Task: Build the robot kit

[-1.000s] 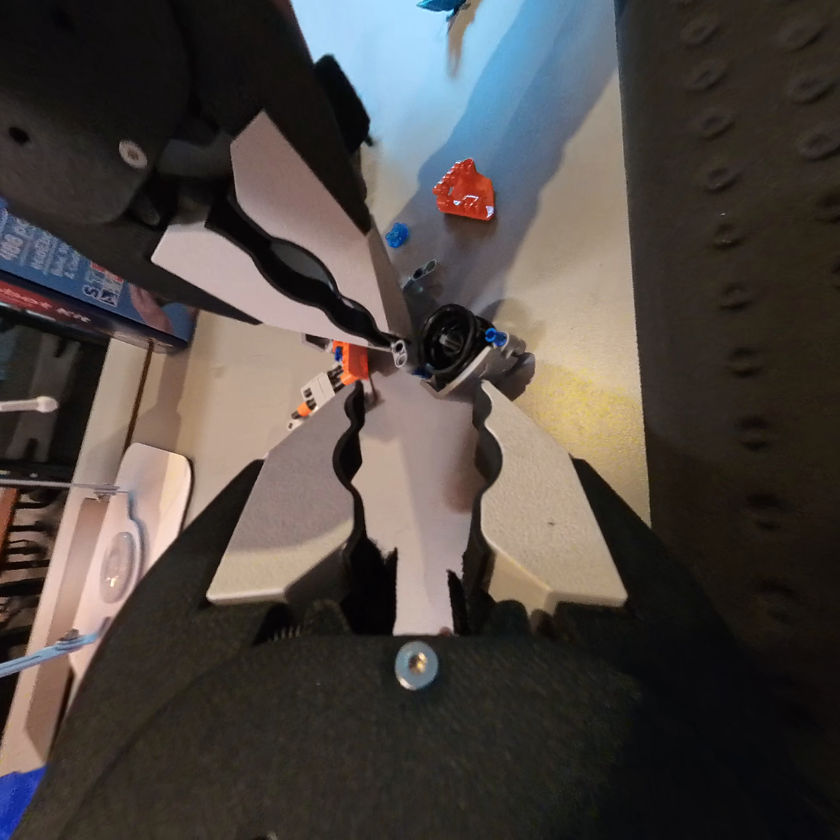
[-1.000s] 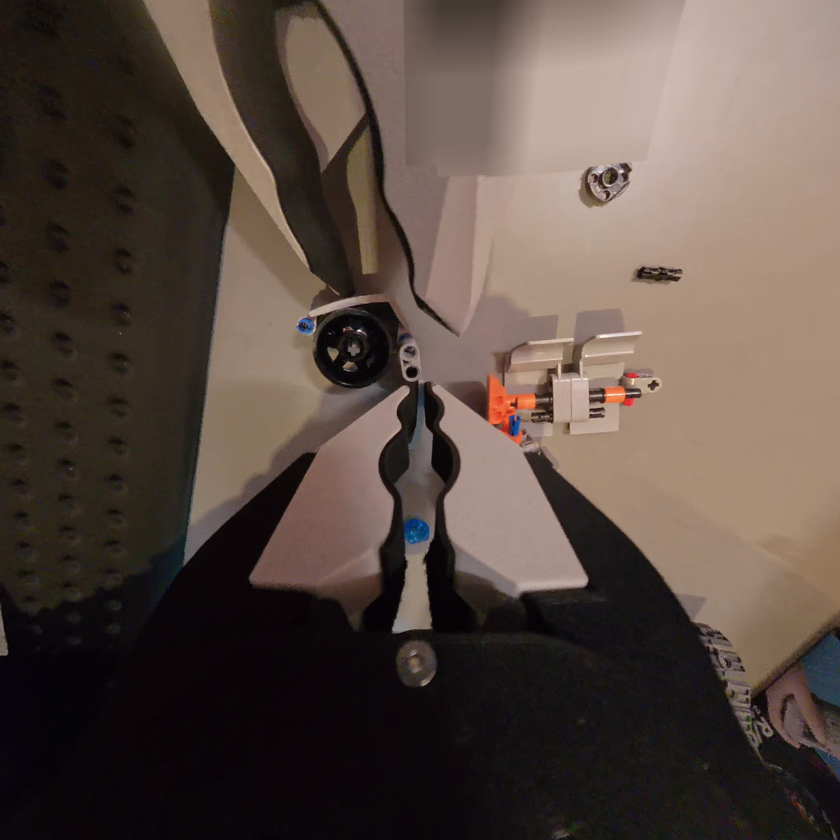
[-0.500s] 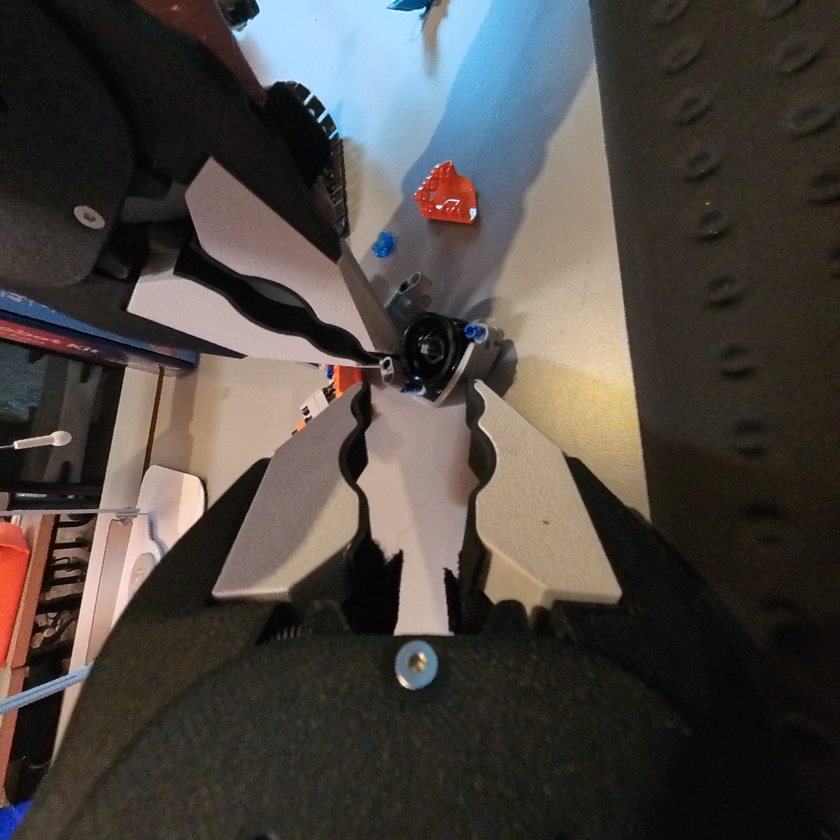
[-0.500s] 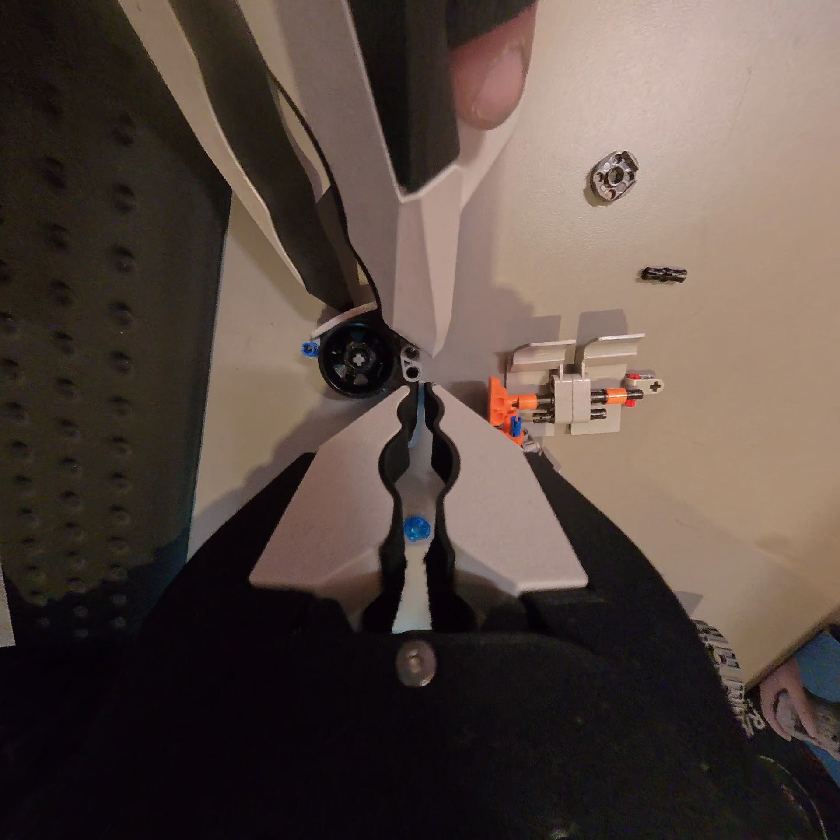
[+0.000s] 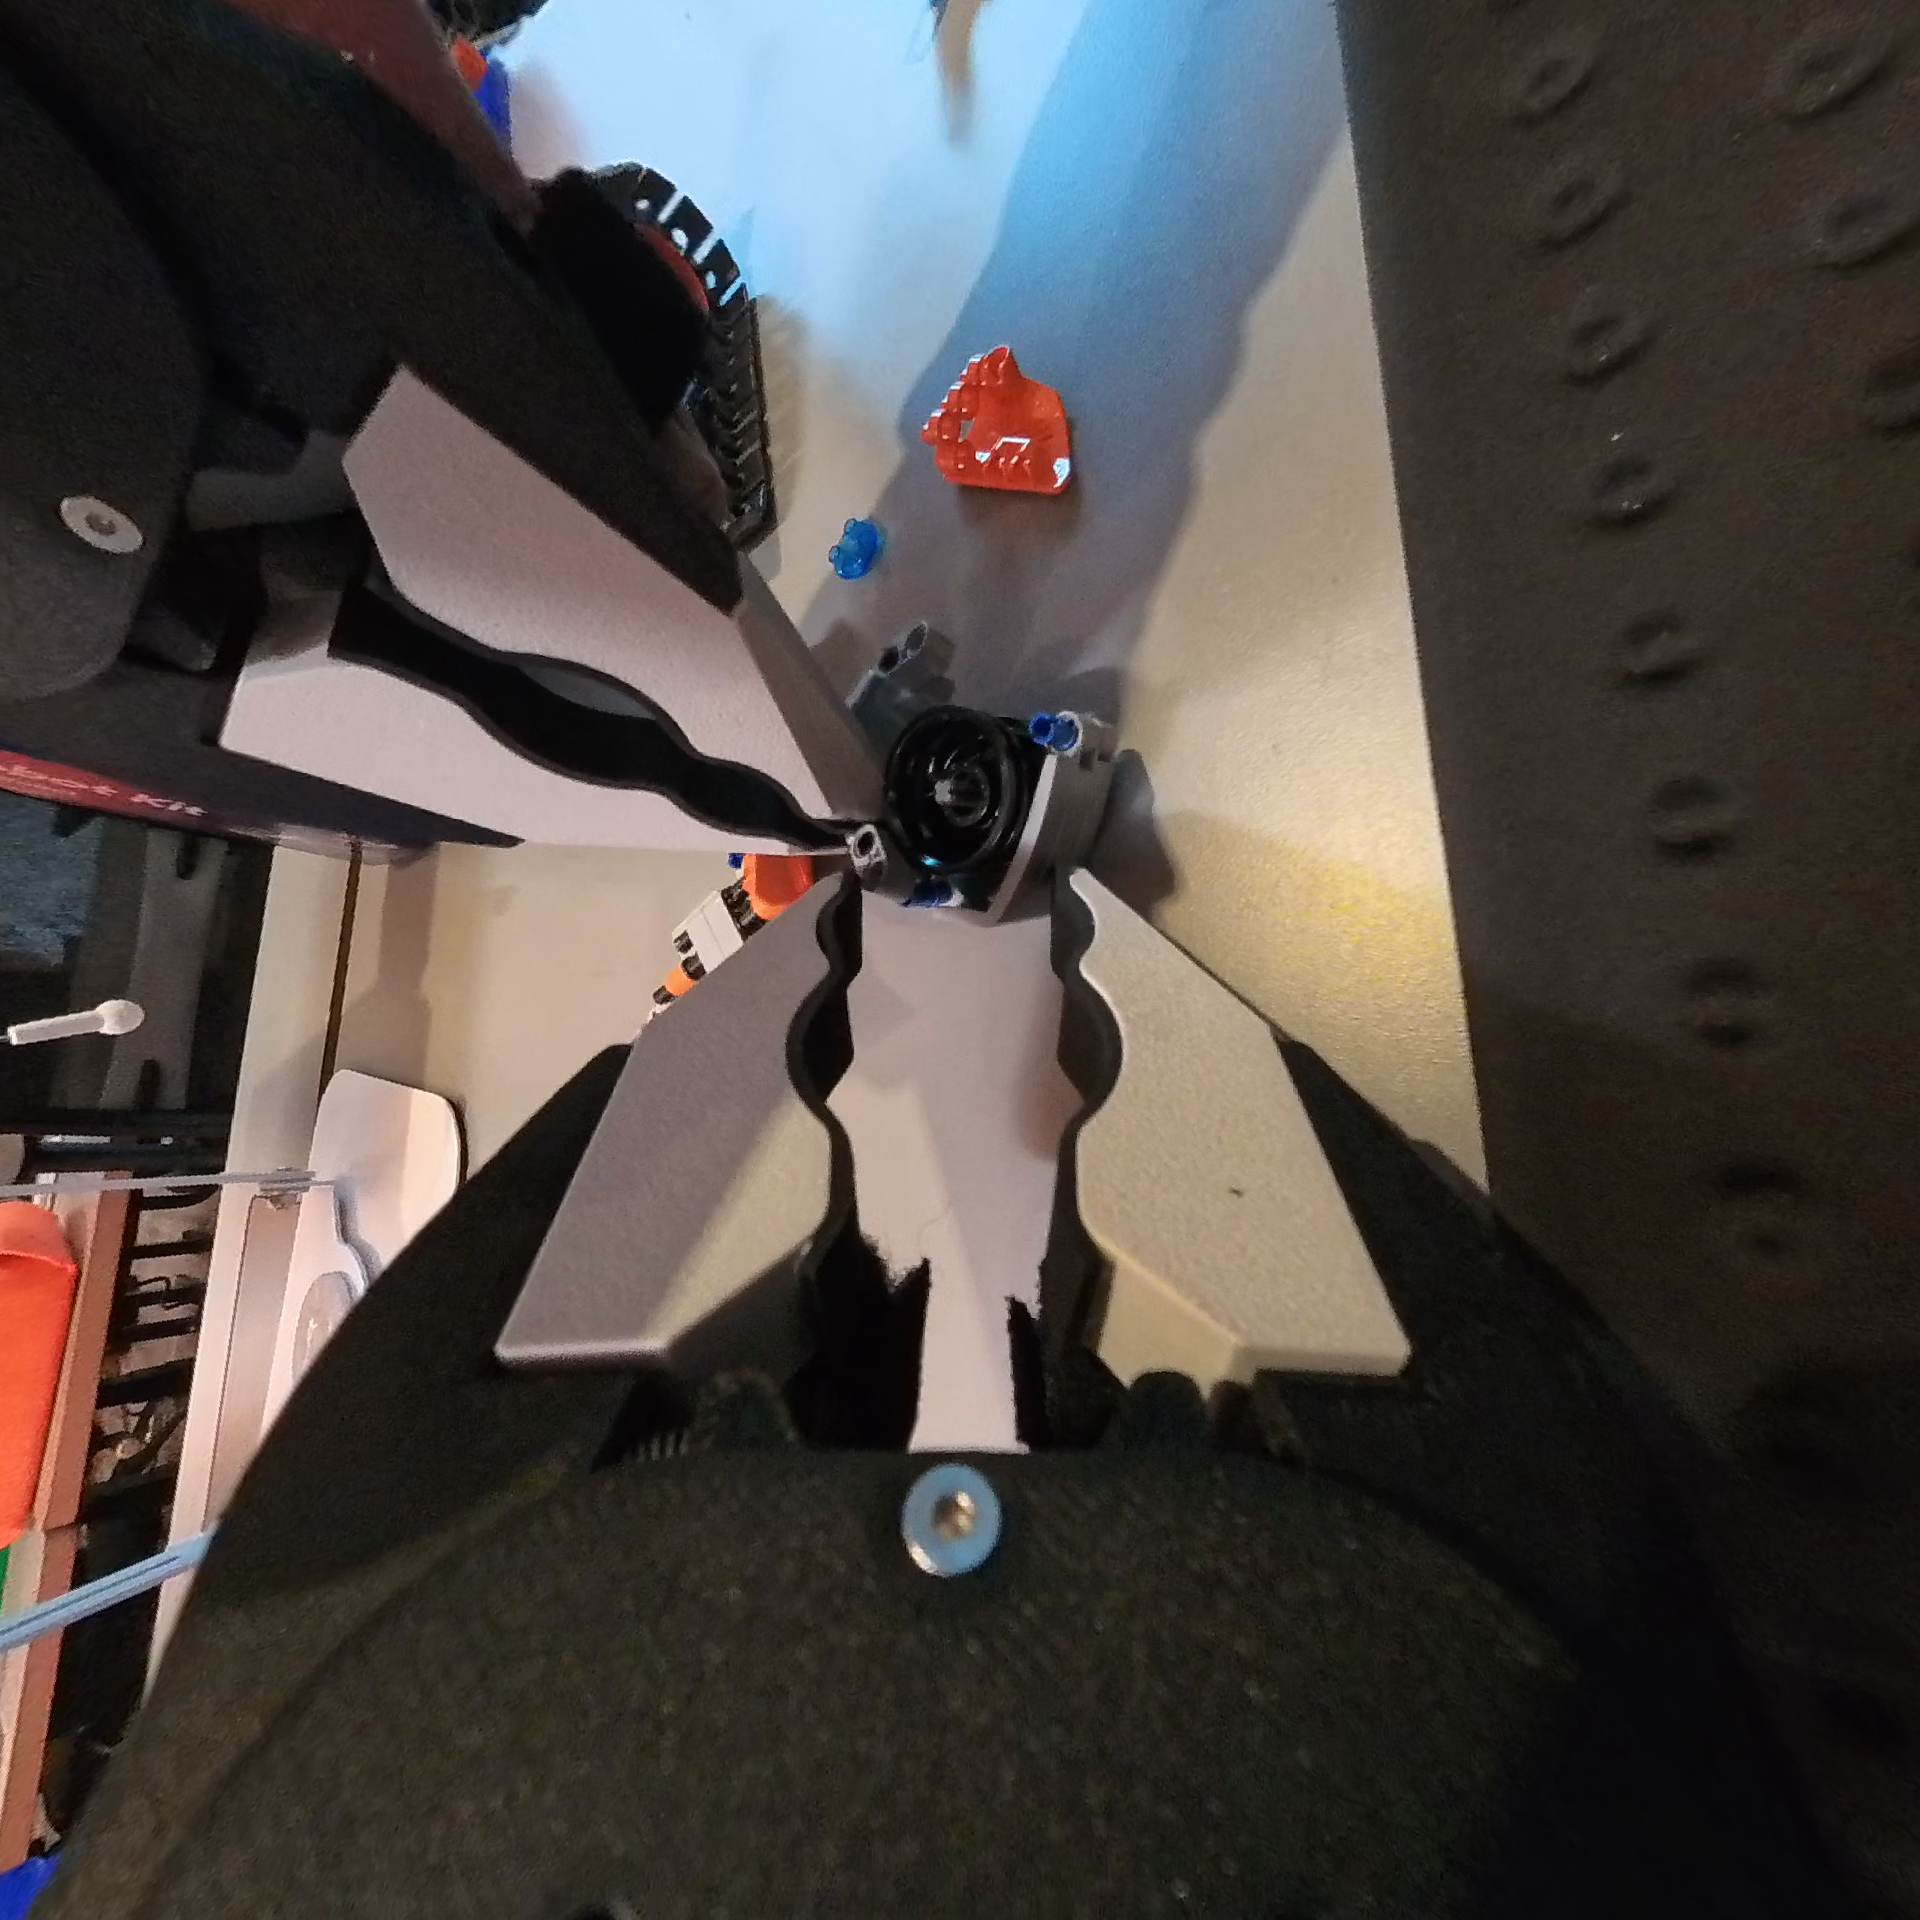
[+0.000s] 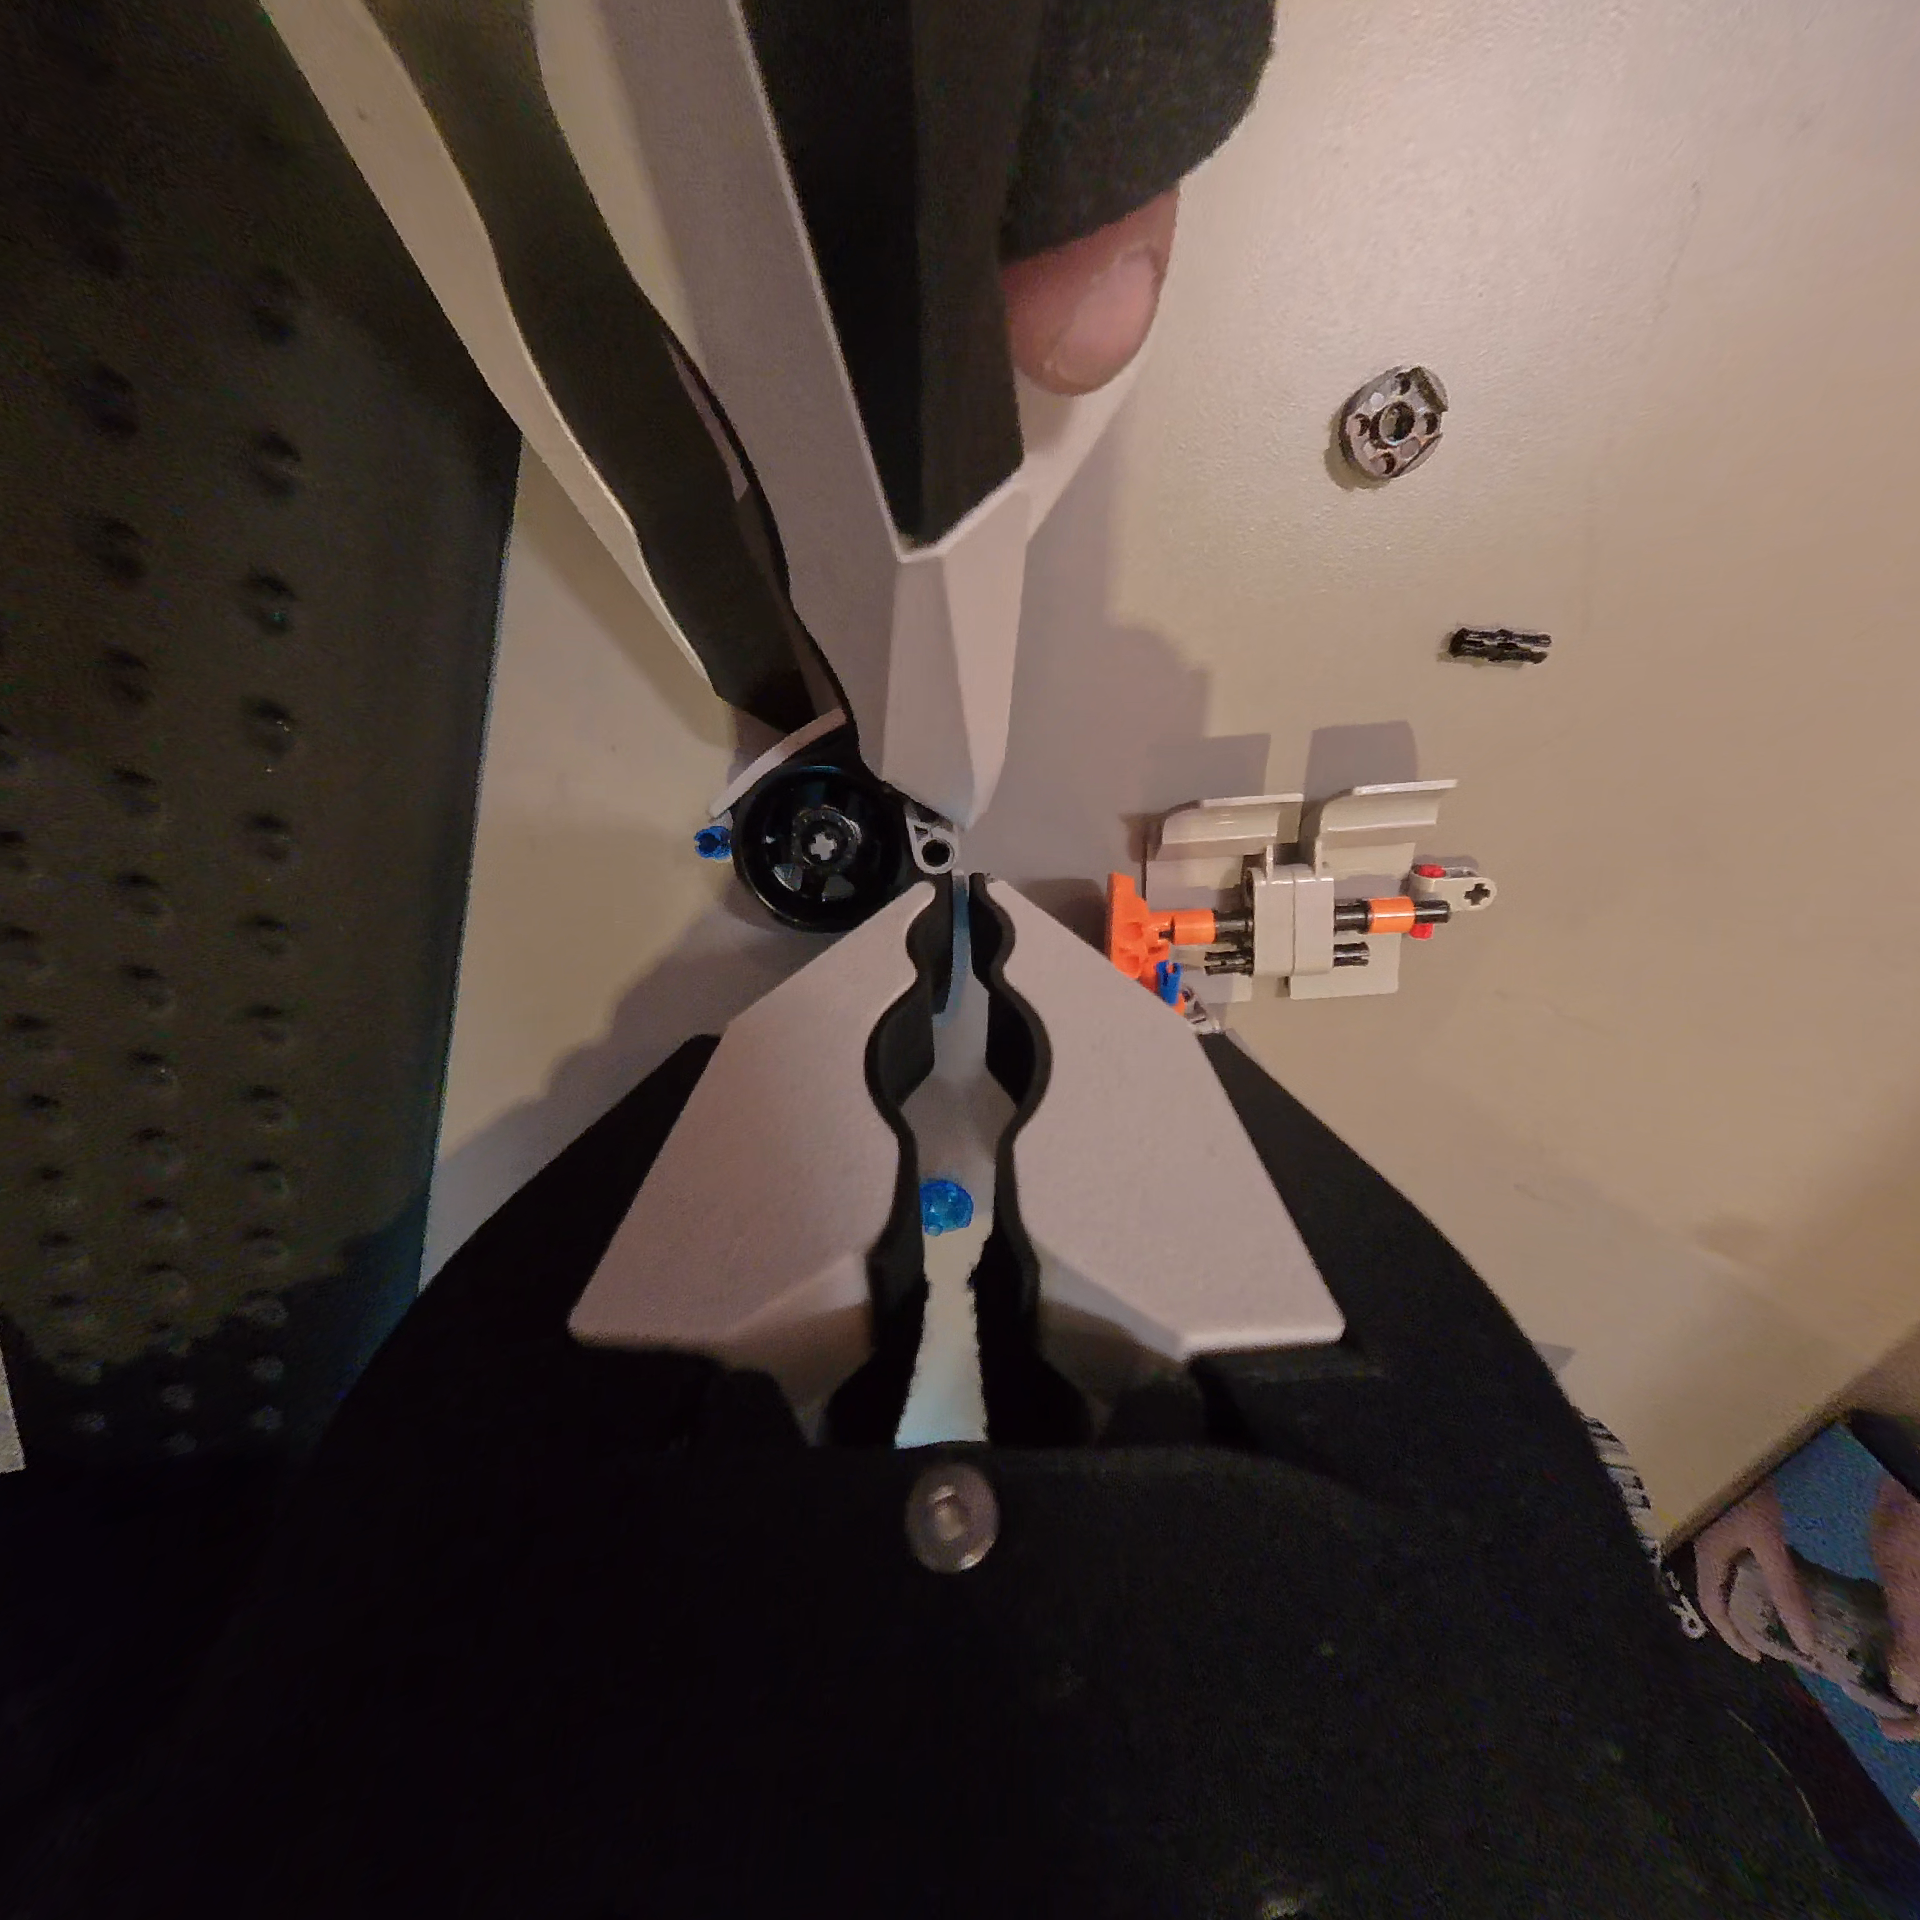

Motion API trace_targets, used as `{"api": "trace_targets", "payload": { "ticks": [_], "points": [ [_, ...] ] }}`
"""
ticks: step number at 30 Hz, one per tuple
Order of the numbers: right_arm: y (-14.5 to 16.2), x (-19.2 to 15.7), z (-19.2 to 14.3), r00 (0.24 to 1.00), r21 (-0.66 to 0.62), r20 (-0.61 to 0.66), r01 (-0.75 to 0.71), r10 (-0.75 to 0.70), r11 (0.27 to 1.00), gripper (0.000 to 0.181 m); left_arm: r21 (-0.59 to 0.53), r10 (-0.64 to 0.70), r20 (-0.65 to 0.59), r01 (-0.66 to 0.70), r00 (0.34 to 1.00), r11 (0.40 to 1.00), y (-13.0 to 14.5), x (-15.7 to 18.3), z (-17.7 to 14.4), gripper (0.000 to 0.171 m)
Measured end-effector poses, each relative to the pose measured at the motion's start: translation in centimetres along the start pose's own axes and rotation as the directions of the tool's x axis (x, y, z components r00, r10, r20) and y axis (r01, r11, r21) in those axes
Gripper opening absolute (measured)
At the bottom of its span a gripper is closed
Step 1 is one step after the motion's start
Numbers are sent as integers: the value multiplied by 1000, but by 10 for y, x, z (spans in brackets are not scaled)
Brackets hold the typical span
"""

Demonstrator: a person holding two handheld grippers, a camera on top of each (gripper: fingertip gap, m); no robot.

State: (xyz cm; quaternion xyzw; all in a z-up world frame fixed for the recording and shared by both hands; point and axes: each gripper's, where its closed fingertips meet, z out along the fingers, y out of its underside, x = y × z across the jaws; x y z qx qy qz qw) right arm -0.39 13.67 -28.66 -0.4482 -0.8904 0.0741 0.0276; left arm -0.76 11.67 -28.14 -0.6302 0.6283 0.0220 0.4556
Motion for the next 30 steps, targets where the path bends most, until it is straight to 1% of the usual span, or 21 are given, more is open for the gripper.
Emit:
{"api": "trace_targets", "payload": {
  "ticks": [11, 20, 30],
  "points": [
    [-1, 0, -1, 1000, 32, -4, 1, 0, 999, 0, -3, -4, 5, 4, 1000, 1000, 1, -1, 0, 33],
    [-4, 0, -4, 1000, 1, -3, 11, -11, 1000, 0, -13, 8, 19, -7, 1000, 1000, 2, -2, 1, 35],
    [-3, 1, -3, 1000, -63, 20, 20, -18, 998, 0, -19, 10, 25, -9, 1000, 1000, 3, -2, 1, 34]
  ]
}}
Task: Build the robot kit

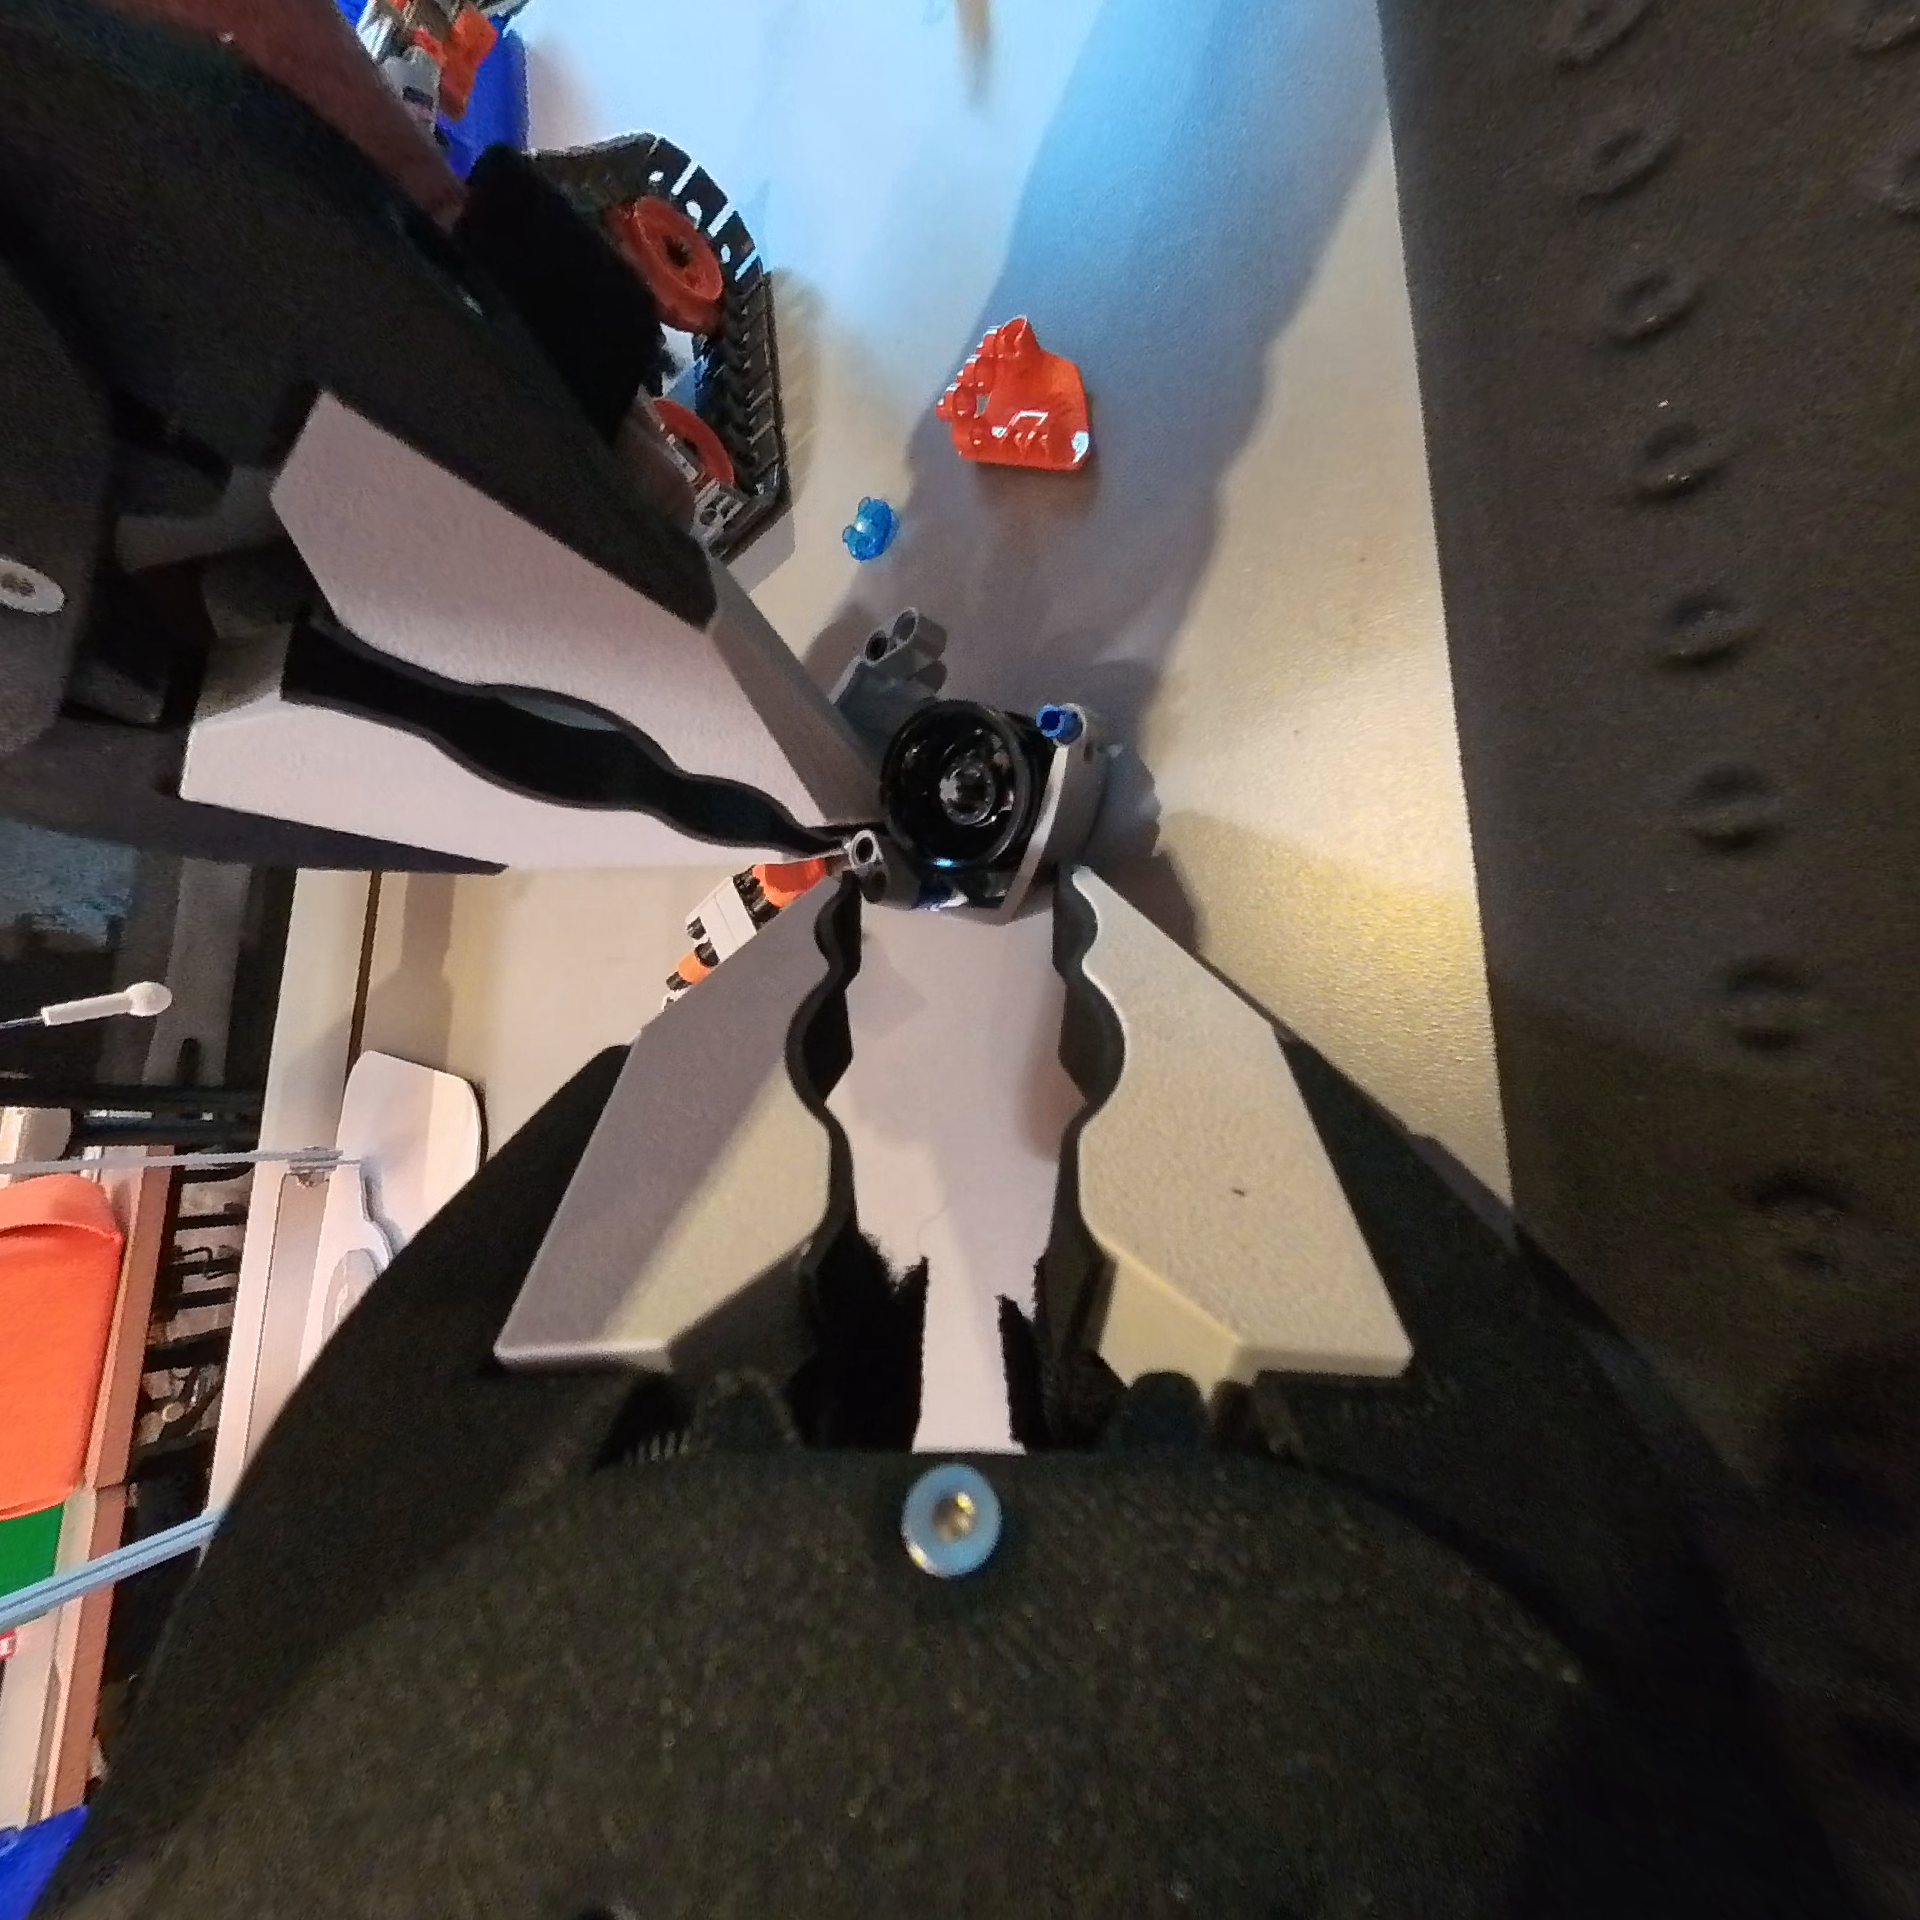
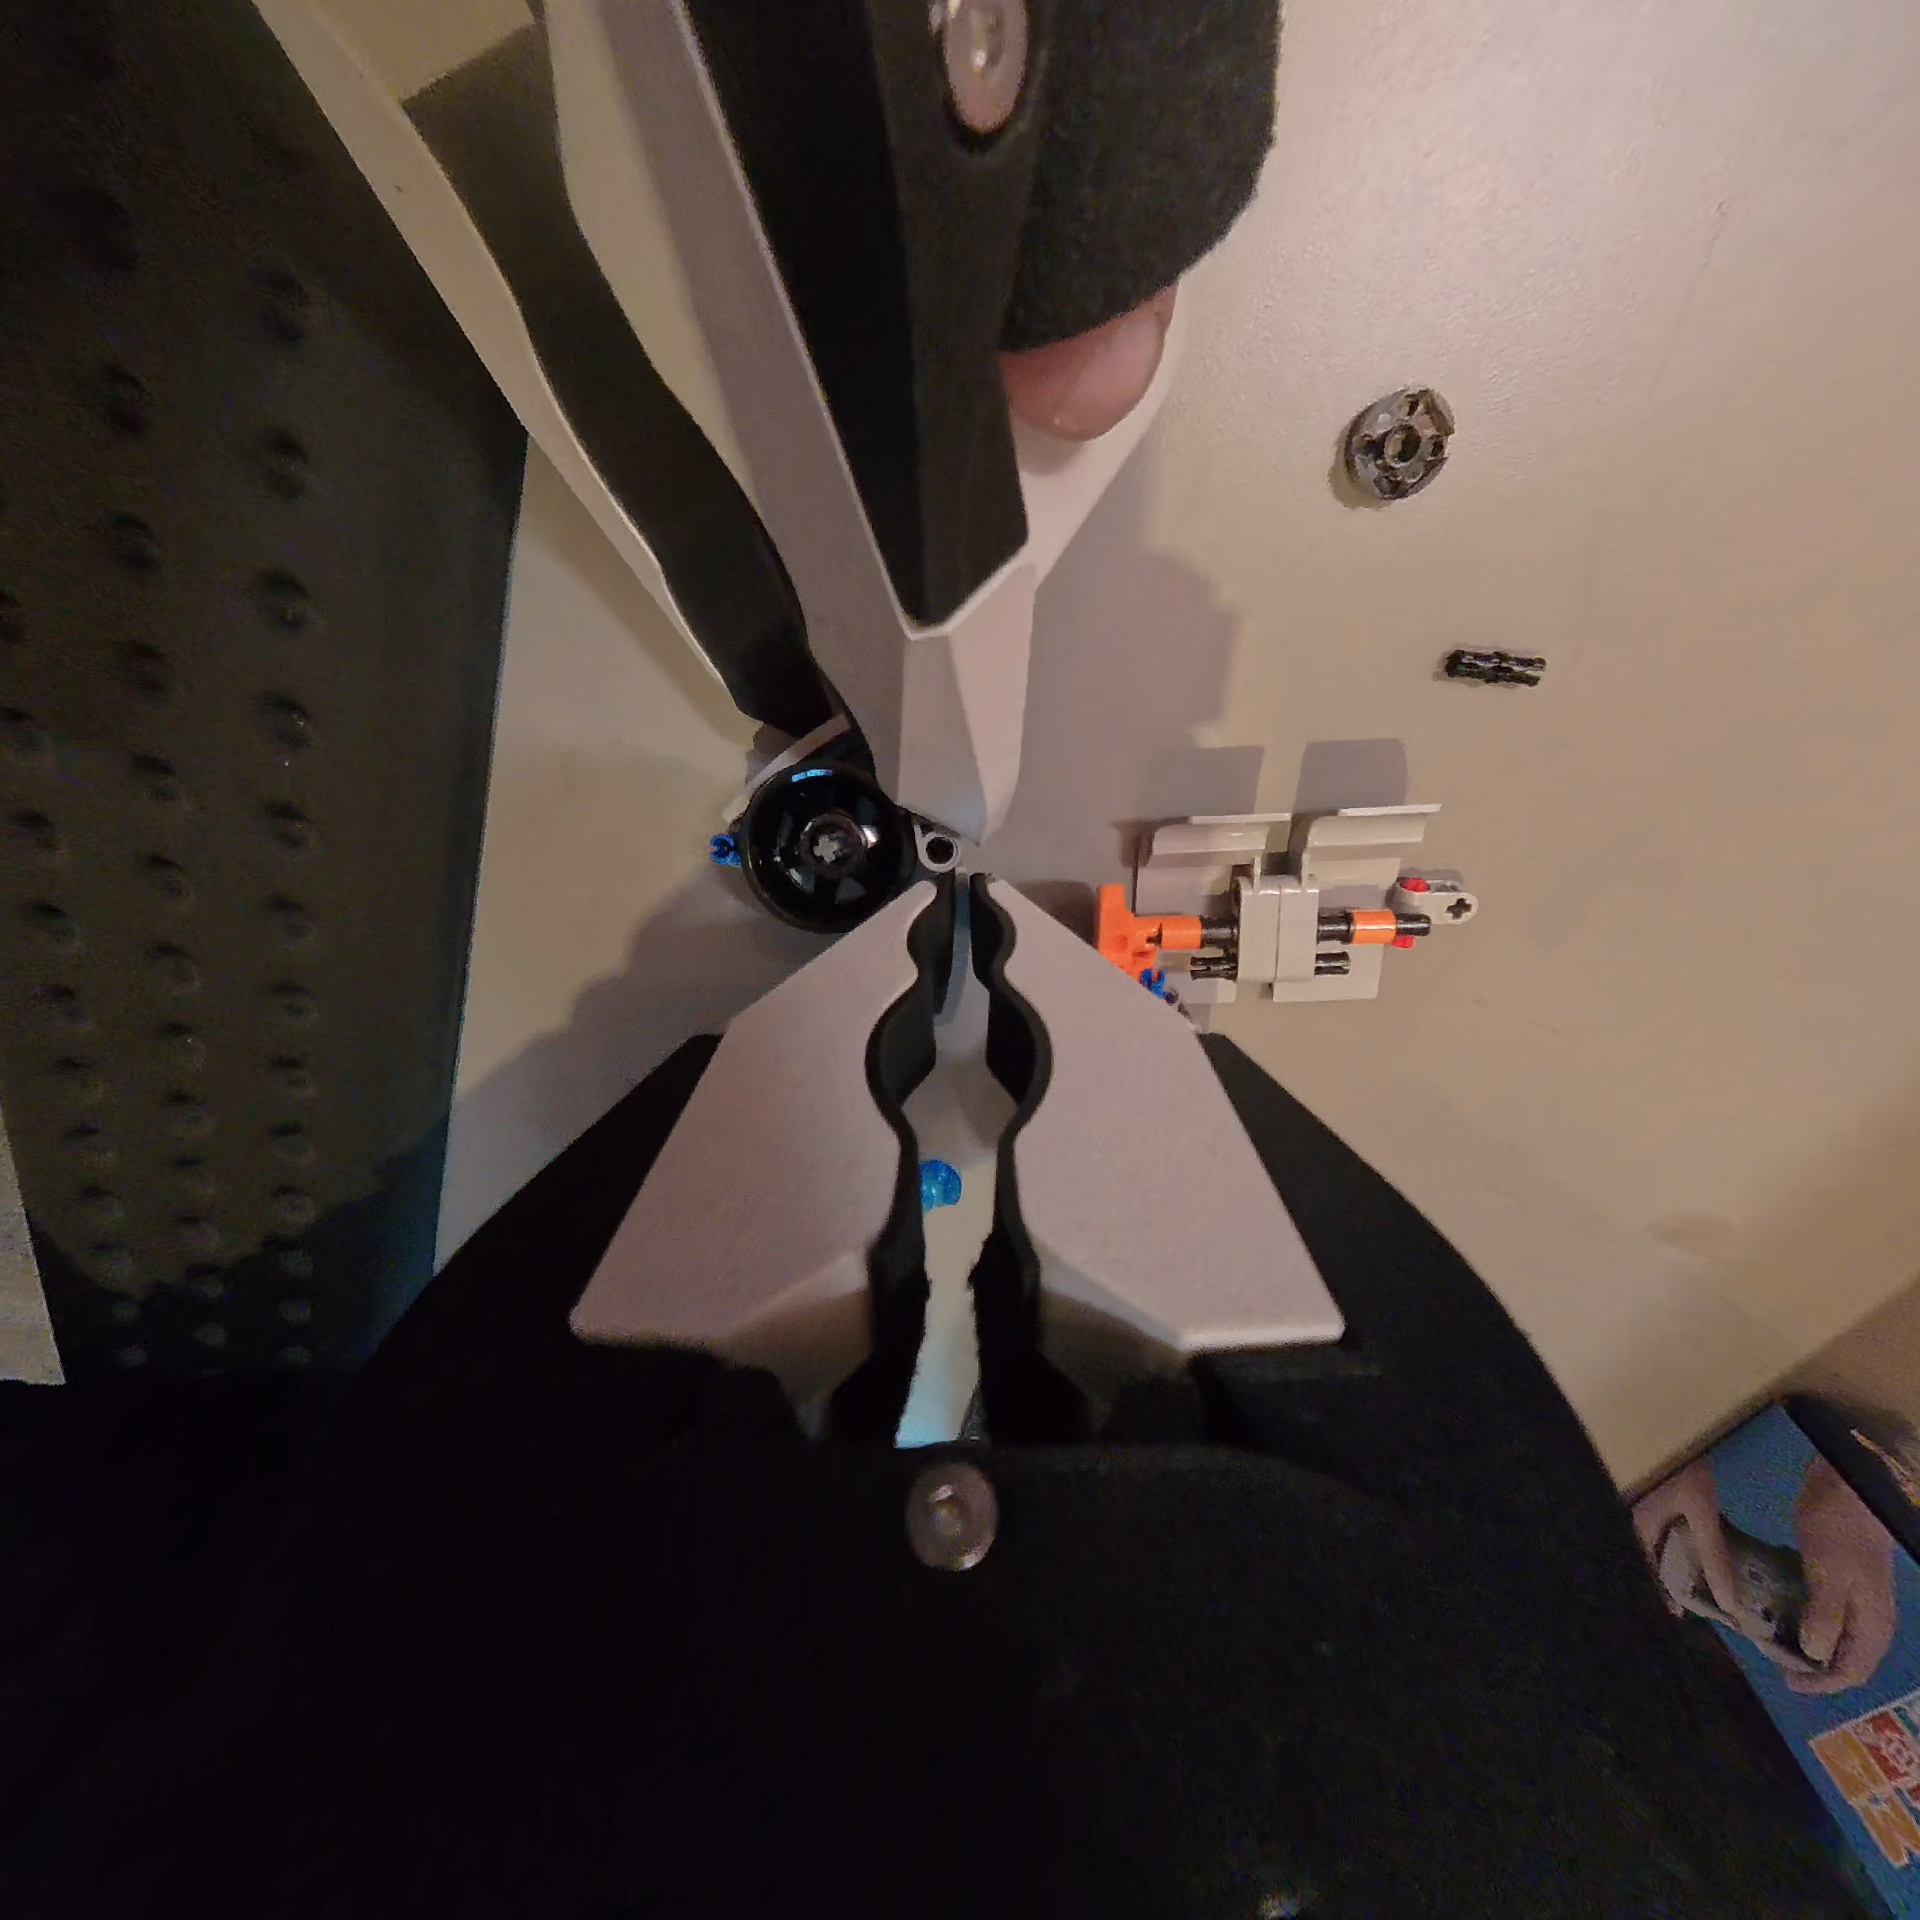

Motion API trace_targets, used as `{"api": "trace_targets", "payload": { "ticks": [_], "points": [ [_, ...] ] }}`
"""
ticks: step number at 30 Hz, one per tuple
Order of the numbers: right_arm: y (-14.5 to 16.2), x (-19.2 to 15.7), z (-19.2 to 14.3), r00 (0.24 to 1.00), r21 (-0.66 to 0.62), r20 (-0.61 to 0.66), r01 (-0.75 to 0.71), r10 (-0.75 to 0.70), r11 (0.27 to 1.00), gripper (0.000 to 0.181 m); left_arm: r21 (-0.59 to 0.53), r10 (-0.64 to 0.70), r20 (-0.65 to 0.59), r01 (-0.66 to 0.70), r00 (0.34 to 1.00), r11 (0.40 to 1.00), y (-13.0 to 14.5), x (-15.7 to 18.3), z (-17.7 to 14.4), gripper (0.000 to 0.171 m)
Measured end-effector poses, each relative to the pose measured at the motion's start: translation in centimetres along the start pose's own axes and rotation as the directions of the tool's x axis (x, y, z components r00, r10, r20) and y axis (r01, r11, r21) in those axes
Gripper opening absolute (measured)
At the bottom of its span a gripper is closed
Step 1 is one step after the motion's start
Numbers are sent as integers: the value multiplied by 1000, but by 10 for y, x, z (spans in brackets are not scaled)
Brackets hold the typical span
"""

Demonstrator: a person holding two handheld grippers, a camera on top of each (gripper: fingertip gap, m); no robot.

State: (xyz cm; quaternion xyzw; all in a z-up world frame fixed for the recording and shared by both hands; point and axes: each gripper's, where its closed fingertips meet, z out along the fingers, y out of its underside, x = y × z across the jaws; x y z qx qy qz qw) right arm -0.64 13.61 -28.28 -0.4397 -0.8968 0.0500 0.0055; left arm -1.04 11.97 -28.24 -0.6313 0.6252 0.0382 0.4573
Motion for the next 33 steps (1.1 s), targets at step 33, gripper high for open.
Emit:
{"api": "trace_targets", "payload": {
  "ticks": [33],
  "points": [
    [6, 2, 2, 999, -58, -30, 14, -16, 998, 0, 4, 31, 13, -31, 999, 1000, -1, -1, 0, 32]
  ]
}}
